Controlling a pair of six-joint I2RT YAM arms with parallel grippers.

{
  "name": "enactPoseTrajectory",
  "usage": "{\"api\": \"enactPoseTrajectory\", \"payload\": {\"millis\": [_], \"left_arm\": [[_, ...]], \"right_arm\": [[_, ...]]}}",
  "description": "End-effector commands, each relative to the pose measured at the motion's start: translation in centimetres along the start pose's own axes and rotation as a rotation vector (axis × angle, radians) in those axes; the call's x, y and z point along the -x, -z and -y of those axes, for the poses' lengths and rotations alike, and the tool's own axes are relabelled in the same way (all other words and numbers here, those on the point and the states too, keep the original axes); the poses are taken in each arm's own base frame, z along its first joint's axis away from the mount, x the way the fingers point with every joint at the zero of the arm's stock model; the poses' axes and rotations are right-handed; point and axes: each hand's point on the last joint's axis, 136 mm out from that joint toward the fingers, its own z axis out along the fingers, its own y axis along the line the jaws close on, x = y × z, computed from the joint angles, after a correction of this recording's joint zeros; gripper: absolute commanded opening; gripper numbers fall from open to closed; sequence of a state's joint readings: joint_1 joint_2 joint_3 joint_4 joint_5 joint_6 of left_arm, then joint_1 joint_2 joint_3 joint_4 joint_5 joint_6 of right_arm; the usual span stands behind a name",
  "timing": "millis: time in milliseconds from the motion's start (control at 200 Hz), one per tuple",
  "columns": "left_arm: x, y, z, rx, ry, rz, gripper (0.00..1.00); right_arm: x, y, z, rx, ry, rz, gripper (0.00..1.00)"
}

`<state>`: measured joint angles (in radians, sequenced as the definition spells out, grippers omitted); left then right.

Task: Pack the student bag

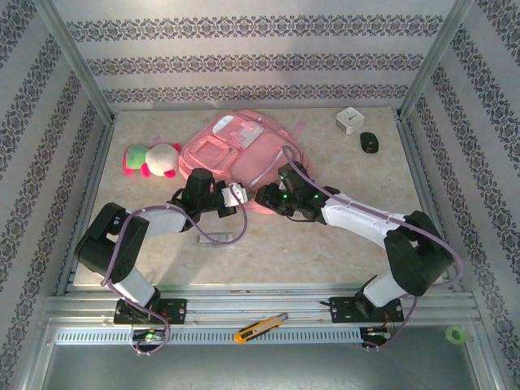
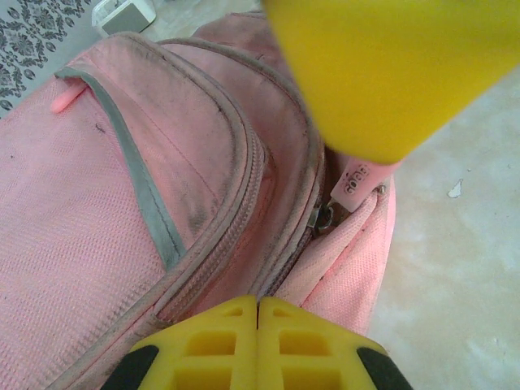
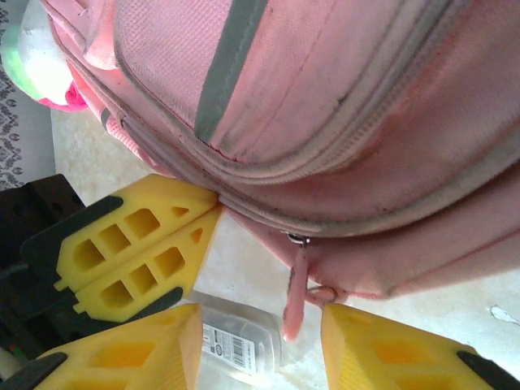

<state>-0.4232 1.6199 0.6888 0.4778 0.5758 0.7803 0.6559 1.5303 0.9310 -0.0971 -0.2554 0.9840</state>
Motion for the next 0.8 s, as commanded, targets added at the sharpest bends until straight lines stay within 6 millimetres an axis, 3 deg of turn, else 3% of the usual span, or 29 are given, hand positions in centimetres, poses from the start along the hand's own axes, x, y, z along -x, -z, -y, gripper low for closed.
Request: {"api": "enactPoseTrajectory", "payload": {"millis": [0,370,520,670,794], "left_arm": [[2.4,0.4,-0.3,-0.006,-0.03,0.093,0.0],[2.5,0.6,-0.3,-0.007,-0.042,0.085,0.0],[2.3,0.6,-0.4,-0.004,-0.048,0.073,0.0],[1.2,1.3,-1.1,0.005,-0.057,0.029,0.0],[-0.2,2.5,-1.4,-0.005,-0.075,-0.034,0.0]], "right_arm": [[0.7,-0.4,-0.1,-0.032,0.029,0.0,0.41],[0.4,-1.5,1.7,-0.179,0.072,-0.038,0.36],[0.3,-1.3,2.5,-0.211,0.087,-0.042,0.13],[0.9,0.6,2.6,-0.194,0.096,0.001,0.0],[1.4,2.9,4.0,-0.183,0.082,0.037,0.0]]}}
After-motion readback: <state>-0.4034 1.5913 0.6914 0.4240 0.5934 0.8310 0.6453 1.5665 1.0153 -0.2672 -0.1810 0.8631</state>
